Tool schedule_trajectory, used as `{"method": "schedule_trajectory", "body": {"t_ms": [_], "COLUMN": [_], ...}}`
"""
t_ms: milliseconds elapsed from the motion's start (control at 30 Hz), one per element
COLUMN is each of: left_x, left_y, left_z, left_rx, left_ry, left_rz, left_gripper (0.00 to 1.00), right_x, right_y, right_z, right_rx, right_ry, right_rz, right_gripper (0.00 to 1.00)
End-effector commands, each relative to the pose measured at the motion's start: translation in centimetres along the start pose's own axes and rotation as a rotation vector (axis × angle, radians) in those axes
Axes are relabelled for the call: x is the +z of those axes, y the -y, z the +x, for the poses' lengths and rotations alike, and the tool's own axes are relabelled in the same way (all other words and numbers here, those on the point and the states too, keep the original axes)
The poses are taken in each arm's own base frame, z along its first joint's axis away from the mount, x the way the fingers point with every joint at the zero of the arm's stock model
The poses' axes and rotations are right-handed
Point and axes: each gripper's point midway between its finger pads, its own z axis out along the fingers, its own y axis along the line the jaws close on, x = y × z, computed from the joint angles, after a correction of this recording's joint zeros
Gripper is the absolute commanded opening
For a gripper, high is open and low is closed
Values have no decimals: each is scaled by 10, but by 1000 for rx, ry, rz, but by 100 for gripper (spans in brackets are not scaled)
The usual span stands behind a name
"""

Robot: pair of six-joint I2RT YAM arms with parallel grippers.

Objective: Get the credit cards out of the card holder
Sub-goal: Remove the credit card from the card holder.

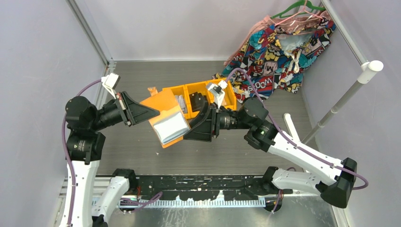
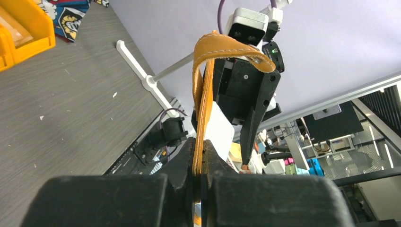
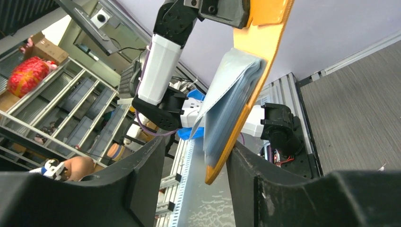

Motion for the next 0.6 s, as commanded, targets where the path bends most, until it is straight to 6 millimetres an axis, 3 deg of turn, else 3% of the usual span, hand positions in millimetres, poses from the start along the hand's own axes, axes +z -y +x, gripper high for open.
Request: {"method": "schedule_trajectory", "body": {"t_ms": [0,133,433,567], "left_x": [-1,-2,-3,-3], "left_y": [15,17,24,24], "left_z": [-7,-6,-4,-5], "left_rx": [24,21,3,-2], "left_ry": [28,28,15,15], "left_rz": [37,41,55,54], "left_gripper": [0,0,0,0], "right_x": [-5,-5,-6,-8], "right_y": [-14,-7,8,9], "right_z": [-8,-10,-24,-22], "right_rx": [-75,-85,-129,-150], "right_ry": [42,46,103,87], "right_rz": [-21,22,127,145], "right_gripper": [53,42,30,39]}}
